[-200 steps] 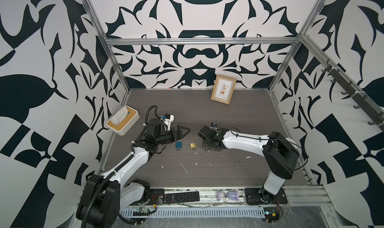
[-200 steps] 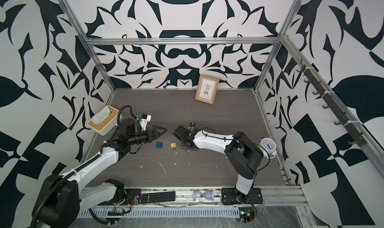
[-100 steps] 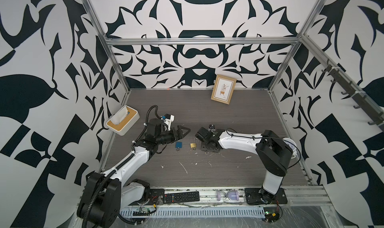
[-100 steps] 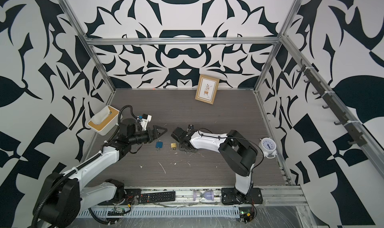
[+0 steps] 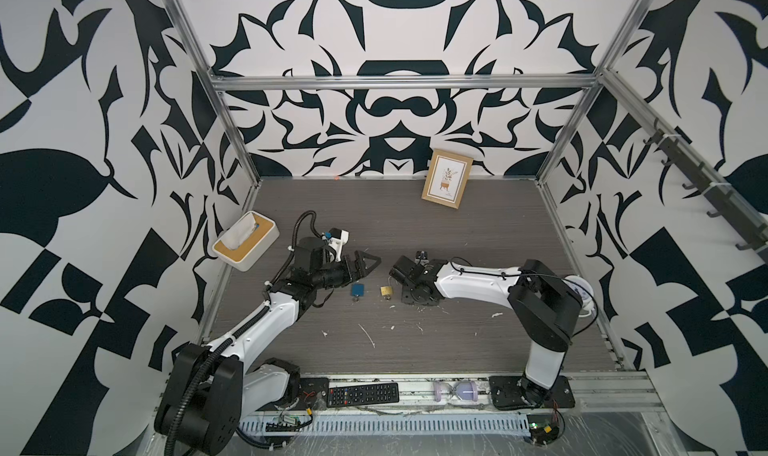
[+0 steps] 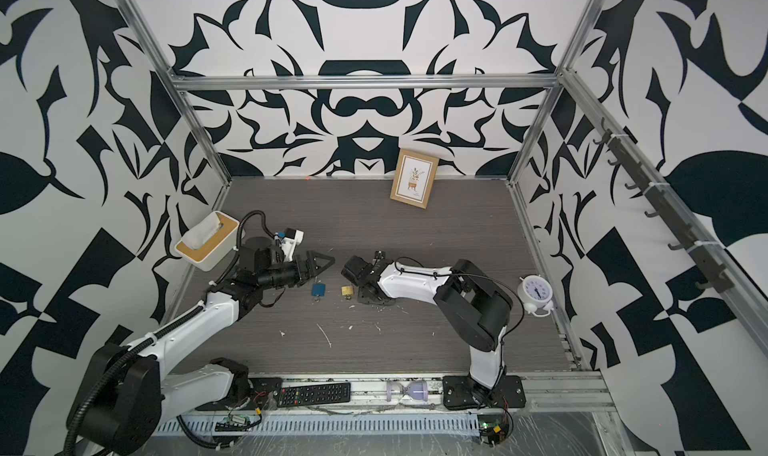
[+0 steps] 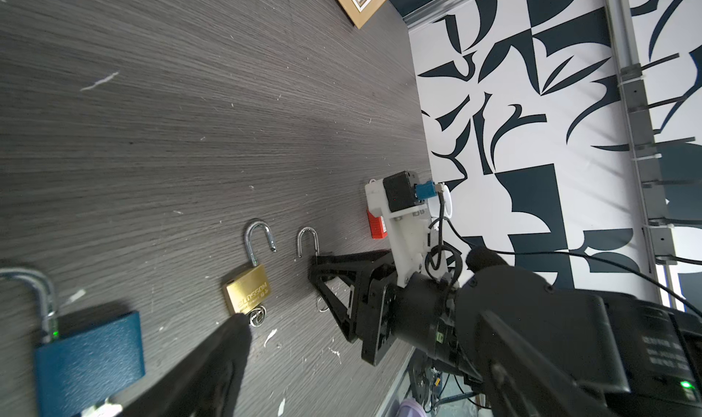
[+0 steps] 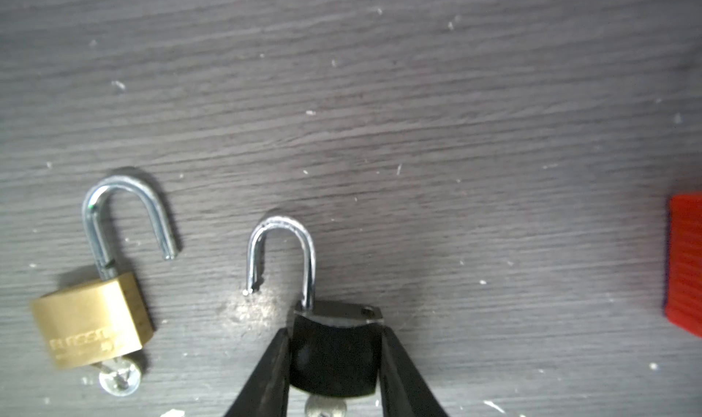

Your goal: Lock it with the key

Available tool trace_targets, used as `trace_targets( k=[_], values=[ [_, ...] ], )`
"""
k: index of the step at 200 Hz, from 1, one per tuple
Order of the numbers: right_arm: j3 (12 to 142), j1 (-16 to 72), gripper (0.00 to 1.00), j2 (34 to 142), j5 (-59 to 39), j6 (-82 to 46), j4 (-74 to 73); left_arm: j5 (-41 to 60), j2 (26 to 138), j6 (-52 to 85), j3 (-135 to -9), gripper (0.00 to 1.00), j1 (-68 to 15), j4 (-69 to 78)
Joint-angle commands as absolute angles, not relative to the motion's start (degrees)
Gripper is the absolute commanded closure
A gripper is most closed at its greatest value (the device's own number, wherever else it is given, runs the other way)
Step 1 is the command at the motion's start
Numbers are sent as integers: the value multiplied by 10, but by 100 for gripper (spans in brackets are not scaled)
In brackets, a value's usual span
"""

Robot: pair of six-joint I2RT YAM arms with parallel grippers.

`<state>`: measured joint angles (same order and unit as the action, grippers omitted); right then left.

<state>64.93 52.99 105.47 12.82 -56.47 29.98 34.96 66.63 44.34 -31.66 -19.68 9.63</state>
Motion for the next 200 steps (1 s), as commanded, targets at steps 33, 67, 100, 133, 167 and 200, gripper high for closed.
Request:
trace_targets(
  k=[33,67,100,133,167,200],
  values=[
    [642,533,69,1049,142,-504,317,365,675,439,-323,5,-199,102],
    [624,533,84,1037,142,-424,287,380,690,432,-330,9,-199,107],
    [611,533,100,1001,127,-343,257,393,703,430,-340,14,-199,109],
    [592,532,100,919,90,-255,229,416,711,424,-352,19,-199,104],
    [595,530,100,855,11,-182,239,446,726,408,-366,21,-207,103],
    [606,530,100,830,-18,-138,262,451,762,406,-383,24,-238,115]
  ],
)
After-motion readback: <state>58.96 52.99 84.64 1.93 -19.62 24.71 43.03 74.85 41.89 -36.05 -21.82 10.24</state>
